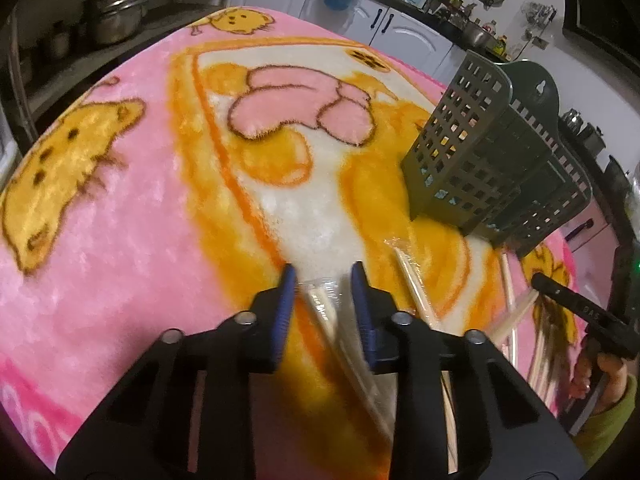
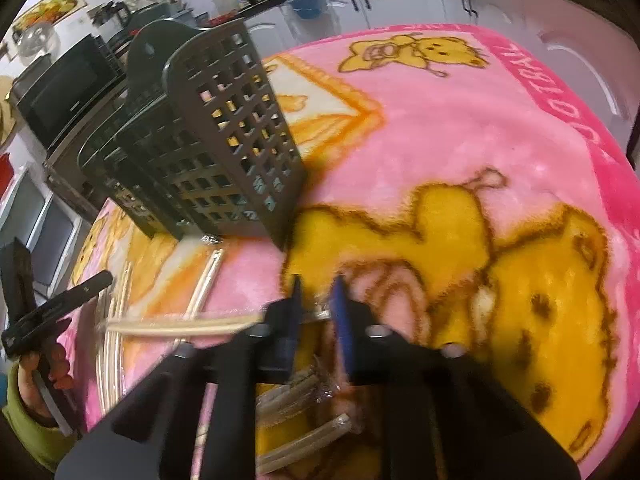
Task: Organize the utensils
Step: 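Lower the left gripper onto a wrapped chopstick and close it, then lift the chopstick with the left gripper and carry it over the green caddy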
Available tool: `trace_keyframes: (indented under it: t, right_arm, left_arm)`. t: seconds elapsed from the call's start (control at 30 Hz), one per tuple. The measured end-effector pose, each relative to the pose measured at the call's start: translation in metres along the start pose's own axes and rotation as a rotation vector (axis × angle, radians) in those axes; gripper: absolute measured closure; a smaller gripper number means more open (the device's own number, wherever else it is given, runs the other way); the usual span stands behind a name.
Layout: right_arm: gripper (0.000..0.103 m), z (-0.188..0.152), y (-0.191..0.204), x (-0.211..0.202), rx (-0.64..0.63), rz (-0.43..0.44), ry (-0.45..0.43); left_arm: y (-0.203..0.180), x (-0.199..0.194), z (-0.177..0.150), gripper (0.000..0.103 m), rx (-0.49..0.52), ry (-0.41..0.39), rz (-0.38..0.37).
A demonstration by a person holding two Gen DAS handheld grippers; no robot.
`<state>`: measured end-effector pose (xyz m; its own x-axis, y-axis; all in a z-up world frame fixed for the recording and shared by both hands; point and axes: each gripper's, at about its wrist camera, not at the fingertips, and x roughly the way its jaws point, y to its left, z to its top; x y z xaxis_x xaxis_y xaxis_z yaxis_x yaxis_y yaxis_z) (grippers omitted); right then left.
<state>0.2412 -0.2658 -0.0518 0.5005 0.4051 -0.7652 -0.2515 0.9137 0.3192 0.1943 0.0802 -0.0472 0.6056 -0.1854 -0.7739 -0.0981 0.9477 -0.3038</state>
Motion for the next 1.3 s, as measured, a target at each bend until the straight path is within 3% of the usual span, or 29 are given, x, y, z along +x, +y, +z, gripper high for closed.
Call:
trace_keyframes:
  t: [0.13, 0.3, 0.6, 1.03, 1.3]
  right_arm:
    - [0.098, -0.001, 0.008, -0.008, -0.029, 0.025, -0.035]
    - [0.100, 0.004, 0.020, -0.031, -0.058, 0.060, -0.094]
    - [0.100, 0.022, 0.061, -0.085, -0.192, 0.090, -0.226]
    - [0.101, 0.047, 0.135, -0.132, -0.419, 0.134, -0.323]
    - [0.101, 0.058, 0.157, -0.159, -0.499, 0.133, -0.369]
  left_arm:
    - [-0.003, 0.000, 0.000, 0.096, 0.023, 0.000, -0.006]
    - [-0.007, -0.007, 0.003, 0.098, 0.041, -0.011, -0.049]
    - [-0.028, -0.059, 0.028, 0.099, 0.112, -0.133, -0.126]
    - [-0.064, -0.105, 0.066, 0.100, 0.201, -0.249, -0.187]
    - [-0.091, -0.127, 0.086, 0.100, 0.244, -0.311, -0.246]
